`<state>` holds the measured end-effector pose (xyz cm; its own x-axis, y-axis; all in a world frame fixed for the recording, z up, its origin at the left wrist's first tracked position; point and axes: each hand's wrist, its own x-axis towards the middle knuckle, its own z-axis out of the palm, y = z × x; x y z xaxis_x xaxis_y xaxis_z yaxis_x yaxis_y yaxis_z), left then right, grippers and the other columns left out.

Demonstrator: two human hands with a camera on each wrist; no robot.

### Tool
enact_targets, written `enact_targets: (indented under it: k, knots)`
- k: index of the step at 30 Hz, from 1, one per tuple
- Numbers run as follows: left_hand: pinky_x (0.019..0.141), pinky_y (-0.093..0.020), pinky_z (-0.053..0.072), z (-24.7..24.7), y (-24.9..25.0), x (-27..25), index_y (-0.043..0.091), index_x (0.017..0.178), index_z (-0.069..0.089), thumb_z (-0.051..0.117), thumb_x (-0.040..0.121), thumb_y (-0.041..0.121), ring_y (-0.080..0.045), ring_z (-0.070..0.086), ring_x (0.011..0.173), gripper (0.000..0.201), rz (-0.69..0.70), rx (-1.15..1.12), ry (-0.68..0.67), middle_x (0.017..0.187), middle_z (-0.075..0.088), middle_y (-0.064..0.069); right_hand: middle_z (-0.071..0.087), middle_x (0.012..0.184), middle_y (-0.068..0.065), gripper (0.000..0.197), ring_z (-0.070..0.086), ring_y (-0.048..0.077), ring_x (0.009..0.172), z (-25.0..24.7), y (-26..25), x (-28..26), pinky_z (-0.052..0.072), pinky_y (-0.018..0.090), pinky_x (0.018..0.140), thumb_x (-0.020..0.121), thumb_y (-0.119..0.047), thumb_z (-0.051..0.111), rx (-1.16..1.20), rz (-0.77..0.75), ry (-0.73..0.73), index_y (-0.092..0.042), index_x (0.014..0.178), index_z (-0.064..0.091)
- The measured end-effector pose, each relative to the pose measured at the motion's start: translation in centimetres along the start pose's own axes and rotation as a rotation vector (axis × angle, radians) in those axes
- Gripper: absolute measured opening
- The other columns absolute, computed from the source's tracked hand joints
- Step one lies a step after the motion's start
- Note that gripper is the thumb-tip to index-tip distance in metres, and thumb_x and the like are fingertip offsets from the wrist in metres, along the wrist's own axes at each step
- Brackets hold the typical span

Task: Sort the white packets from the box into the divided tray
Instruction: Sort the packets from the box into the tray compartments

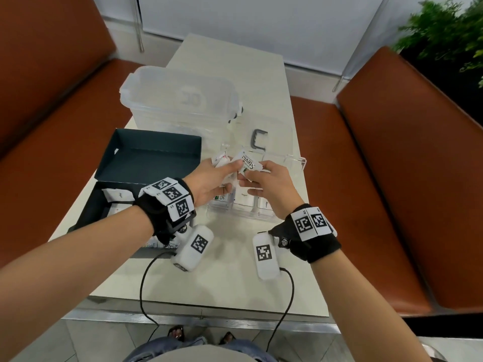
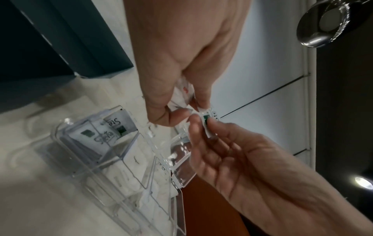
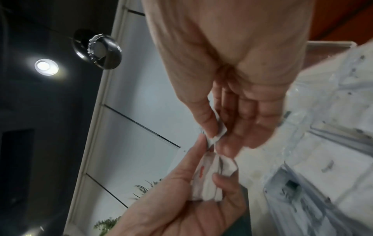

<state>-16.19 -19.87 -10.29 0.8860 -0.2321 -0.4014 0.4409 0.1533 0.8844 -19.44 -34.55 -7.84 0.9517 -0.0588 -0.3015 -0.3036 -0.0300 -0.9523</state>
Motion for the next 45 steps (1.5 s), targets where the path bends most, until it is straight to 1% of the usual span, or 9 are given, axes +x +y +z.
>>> enact_targets:
  k: [4,8,13,17,21,24,29,38,45]
  knots:
    - [0.061,-0.024,0.048,-1.6,1.2,0.1,0.007,0.114,0.063,0.071,0.087,0.023,-0.016,0.060,0.082,0.033,0.036,0.166,-0.028,0.094,0.068,-0.006,0.068,0.096,0.002,0.024,0.061,0.013,0.075,-0.1,-1.4,1.3,0.047,0.026,0.068,0.088,-0.026,0.066,-0.273,-0.055,0.063,-0.016,0.109,0.063]
    - [0.054,-0.021,0.045,-2.9,2.1,0.0,0.007,0.106,0.065,0.072,0.086,0.021,-0.012,0.058,0.073,0.025,0.091,0.348,-0.086,0.081,0.066,-0.001,0.067,0.081,0.001,0.030,0.059,0.008,0.069,0.8,-2.4,2.5,0.043,0.018,0.060,0.086,-0.021,0.068,-0.502,-0.200,-0.052,-0.018,0.115,0.064]
    - [0.064,-0.029,0.046,-4.3,2.4,0.4,0.012,0.096,0.066,0.071,0.087,0.023,-0.017,0.057,0.076,0.015,0.111,0.270,0.030,0.081,0.064,-0.005,0.065,0.073,0.002,0.019,0.058,0.008,0.057,2.0,-2.0,4.4,0.048,0.018,0.053,0.085,-0.008,0.066,-0.562,-0.200,0.003,-0.009,0.104,0.069]
    - [0.056,-0.021,0.048,-5.9,1.8,0.5,0.014,0.090,0.063,0.070,0.088,0.024,-0.012,0.058,0.070,0.013,0.107,0.232,0.106,0.079,0.062,-0.002,0.066,0.075,0.011,0.016,0.061,0.012,0.054,2.9,0.3,5.6,0.055,0.017,0.052,0.089,-0.003,0.060,-0.640,-0.058,0.031,0.001,0.103,0.068]
    - [0.055,-0.021,0.047,-7.0,1.3,0.4,0.007,0.103,0.060,0.070,0.089,0.025,-0.015,0.057,0.074,0.024,0.083,0.222,0.129,0.085,0.059,-0.008,0.068,0.097,0.023,0.019,0.068,0.030,0.080,4.2,2.5,6.1,0.059,0.039,0.077,0.086,0.001,0.062,-0.736,-0.011,0.055,0.002,0.104,0.065]
    - [0.054,-0.021,0.048,-7.3,1.1,0.2,0.005,0.106,0.060,0.069,0.089,0.025,-0.016,0.057,0.076,0.027,0.084,0.215,0.131,0.085,0.058,-0.009,0.064,0.107,0.020,0.022,0.066,0.033,0.093,5.1,3.3,6.5,0.055,0.040,0.085,0.084,0.001,0.062,-0.815,-0.050,0.089,-0.003,0.105,0.063]
    - [0.053,-0.019,0.048,-7.4,0.8,0.1,0.006,0.102,0.061,0.069,0.089,0.025,-0.014,0.058,0.073,0.024,0.090,0.217,0.131,0.083,0.058,-0.008,0.057,0.117,0.015,0.024,0.059,0.031,0.103,5.6,4.1,6.9,0.049,0.034,0.082,0.084,-0.006,0.066,-1.007,-0.077,0.053,-0.003,0.108,0.061]
    - [0.054,-0.019,0.048,-7.4,0.5,0.0,0.006,0.102,0.062,0.069,0.089,0.028,-0.016,0.056,0.074,0.027,0.072,0.218,0.128,0.085,0.058,-0.010,0.064,0.111,0.002,0.026,0.057,0.027,0.107,4.9,3.7,6.7,0.042,0.033,0.075,0.082,-0.013,0.066,-1.471,-0.232,-0.058,-0.022,0.107,0.065]
    - [0.056,-0.021,0.047,-7.0,0.4,-0.1,0.010,0.090,0.064,0.067,0.091,0.028,-0.018,0.055,0.077,0.018,0.071,0.215,0.104,0.084,0.058,-0.009,0.066,0.102,0.002,0.022,0.061,0.026,0.100,5.5,3.1,6.5,0.038,0.031,0.072,0.083,-0.014,0.065,-1.609,-0.239,-0.124,-0.021,0.104,0.066]
